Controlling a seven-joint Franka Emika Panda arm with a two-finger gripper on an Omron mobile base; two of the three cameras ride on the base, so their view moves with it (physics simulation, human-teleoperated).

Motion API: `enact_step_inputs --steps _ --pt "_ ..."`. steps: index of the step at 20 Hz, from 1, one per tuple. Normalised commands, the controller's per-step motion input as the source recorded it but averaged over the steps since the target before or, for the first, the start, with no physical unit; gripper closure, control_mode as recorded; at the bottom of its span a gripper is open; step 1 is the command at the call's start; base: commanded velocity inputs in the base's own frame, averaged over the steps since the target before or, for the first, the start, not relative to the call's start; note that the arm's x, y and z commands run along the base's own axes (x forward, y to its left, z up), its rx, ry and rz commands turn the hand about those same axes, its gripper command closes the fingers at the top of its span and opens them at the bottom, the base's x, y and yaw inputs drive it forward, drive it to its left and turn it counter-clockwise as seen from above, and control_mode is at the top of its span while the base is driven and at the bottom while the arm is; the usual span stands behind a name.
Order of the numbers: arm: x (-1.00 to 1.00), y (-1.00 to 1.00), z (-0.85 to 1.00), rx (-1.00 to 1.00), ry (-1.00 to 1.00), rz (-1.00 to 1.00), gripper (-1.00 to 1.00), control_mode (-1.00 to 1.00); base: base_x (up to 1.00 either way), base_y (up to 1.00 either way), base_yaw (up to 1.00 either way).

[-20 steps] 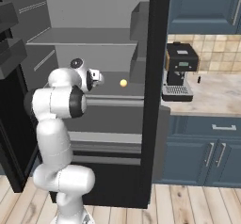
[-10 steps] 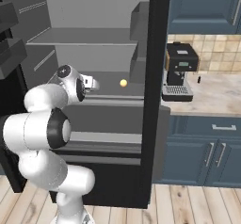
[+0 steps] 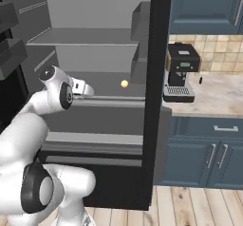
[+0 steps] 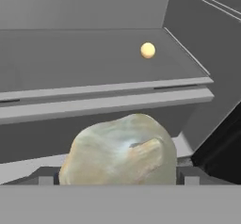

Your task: Retrieve the bottle and the shaker from the cabinet and place them next to the mixing bowl on the counter. Then add garlic from the fridge to the mixing bowl.

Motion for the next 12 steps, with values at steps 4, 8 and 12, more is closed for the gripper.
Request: enact_step_inputs --steps 4,8,12 --pt "-1.00 -0.15 0.32 0.00 0.12 -0.09 1.00 -1.00 0.00 0.00 0.00" --pt "-0.72 -0.03 0.34 0.00 0.27 -0.01 1.00 -1.00 0.00 0.00 0.00" --pt "-0.18 0.00 0.08 0.00 0.38 0.00 1.00 -1.00 0.00 0.00 0.00"
